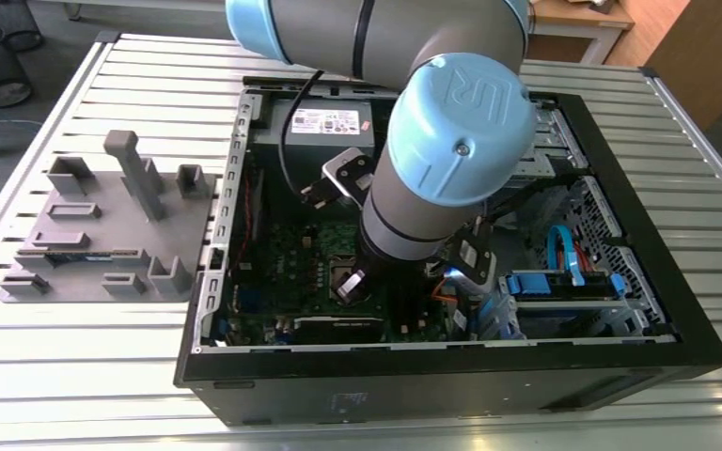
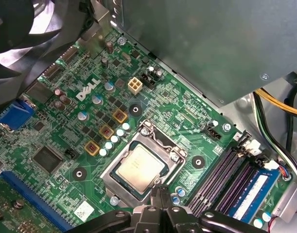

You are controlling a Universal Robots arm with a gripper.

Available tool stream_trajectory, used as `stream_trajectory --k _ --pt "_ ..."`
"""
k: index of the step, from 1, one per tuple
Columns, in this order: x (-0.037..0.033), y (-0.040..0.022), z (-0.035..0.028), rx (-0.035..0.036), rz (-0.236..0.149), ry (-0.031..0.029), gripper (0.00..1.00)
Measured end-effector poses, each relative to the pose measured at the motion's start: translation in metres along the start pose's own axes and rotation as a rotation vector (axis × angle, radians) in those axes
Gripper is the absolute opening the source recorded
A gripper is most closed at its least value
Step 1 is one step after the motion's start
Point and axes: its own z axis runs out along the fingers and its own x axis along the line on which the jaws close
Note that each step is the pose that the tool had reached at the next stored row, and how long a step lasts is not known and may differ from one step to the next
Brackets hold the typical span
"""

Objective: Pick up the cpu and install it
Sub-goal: 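Install the first cpu locking lever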

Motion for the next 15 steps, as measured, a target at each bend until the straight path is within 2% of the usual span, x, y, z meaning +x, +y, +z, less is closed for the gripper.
stream_trajectory --k 4,15 --pt "0.0009 -0.0001 0.0023 0.0045 0.002 -0.0045 0.11" --pt "0.0005 -0.0043 0.0063 0.0054 0.005 -0.0063 0.11"
